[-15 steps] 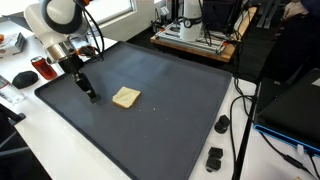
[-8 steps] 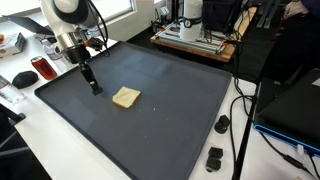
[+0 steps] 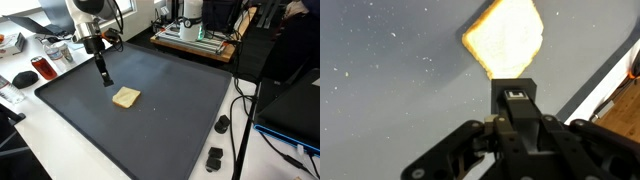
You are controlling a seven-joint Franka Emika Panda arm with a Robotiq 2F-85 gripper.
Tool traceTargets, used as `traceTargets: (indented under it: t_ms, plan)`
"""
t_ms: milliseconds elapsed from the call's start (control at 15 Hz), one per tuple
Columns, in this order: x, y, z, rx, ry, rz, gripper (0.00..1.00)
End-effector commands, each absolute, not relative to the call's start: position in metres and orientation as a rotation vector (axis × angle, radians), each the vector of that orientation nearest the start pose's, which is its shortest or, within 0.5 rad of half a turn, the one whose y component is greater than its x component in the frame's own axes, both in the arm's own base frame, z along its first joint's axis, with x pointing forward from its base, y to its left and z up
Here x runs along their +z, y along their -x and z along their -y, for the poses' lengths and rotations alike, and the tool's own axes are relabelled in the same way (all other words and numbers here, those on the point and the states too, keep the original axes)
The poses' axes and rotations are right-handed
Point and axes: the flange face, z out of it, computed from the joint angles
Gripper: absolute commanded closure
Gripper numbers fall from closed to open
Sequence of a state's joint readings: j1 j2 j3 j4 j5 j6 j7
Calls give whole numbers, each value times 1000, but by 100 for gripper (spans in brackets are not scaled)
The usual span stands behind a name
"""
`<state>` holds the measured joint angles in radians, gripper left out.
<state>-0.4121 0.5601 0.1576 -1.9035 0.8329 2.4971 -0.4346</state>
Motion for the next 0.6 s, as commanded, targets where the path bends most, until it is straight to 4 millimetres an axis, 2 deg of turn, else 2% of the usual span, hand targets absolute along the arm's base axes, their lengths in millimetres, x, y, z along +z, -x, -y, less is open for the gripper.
traceTargets:
  t_ms: [0,533]
  plan:
    - [223,-578,151,-344,2484,-710,95]
    - [246,-554,102,-385,2564,-830,95]
